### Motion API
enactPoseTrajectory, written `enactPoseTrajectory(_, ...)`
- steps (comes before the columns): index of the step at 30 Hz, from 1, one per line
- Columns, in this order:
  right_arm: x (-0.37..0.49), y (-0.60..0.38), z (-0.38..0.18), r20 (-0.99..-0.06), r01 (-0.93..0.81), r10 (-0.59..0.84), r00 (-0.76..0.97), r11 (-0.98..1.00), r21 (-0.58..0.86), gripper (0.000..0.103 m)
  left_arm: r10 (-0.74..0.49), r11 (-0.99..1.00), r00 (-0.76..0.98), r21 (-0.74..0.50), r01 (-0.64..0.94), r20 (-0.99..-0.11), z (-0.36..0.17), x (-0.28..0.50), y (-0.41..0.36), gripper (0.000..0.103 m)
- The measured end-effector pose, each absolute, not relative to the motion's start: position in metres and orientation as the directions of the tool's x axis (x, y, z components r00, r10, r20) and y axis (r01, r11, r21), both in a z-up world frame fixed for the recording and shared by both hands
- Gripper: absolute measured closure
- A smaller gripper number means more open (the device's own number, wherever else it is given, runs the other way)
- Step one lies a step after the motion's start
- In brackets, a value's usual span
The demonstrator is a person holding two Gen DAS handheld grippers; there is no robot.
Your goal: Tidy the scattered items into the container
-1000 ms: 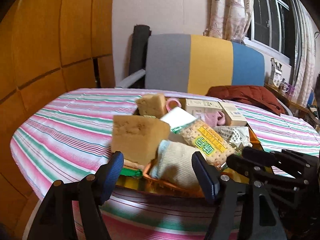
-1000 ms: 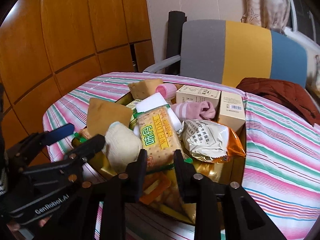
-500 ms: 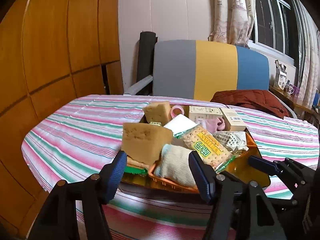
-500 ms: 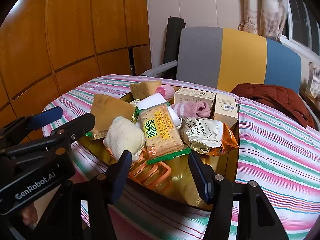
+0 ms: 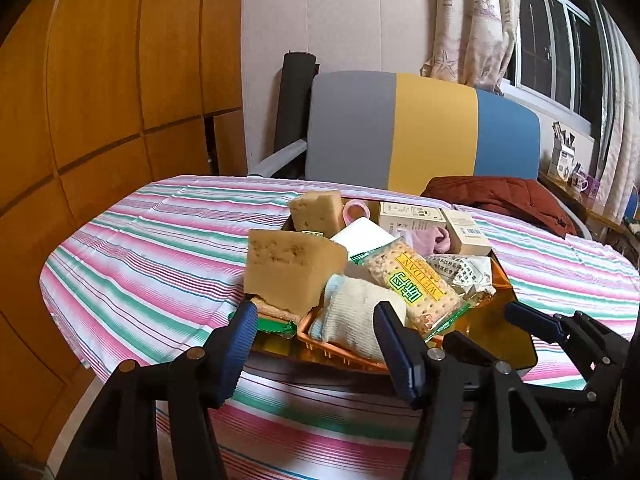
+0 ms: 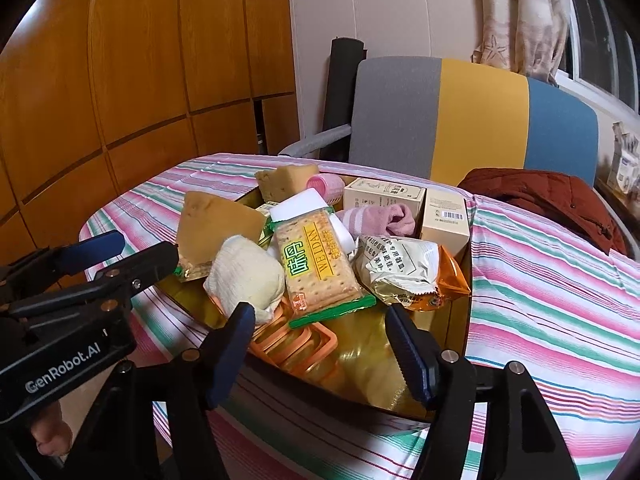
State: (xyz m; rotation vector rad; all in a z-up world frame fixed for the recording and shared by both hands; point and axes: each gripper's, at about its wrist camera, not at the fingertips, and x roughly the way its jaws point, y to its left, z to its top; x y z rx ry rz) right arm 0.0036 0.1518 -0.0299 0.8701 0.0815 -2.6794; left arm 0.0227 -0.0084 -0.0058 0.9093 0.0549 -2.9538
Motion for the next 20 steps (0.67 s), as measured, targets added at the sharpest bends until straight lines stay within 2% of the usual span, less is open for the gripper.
enactPoseTrajectory(7, 0.0050, 0.1498, -0.0290, -0.578, 0.321, -0.280, -0.766, -0.947, 0.033, 0.032, -0.051, -0.997, -0.836, -0.020, 0.074, -0.547, -0.0042, 0.0248, -0.0106, 0.042)
enactPoseTrajectory(10, 0.0057, 0.1495, -0.0289, -0.577, 0.322, -0.280, -0.767, -0.946, 0.031, 0.032, -0.057, -0.997, -0.843, -0.015, 0.077, -0.535, -0.0029, 0.0264, -0.0108, 0.046)
enactPoseTrajectory(20, 0.0080, 0.1506, -0.0266, -0.568, 0.318, -0.278, -0.775, -0.948, 0.029, 0.031, -0.044, -0.998, -0.836, -0.015, 0.062, -0.547, -0.0053, 0.0255, -0.0108, 0.047)
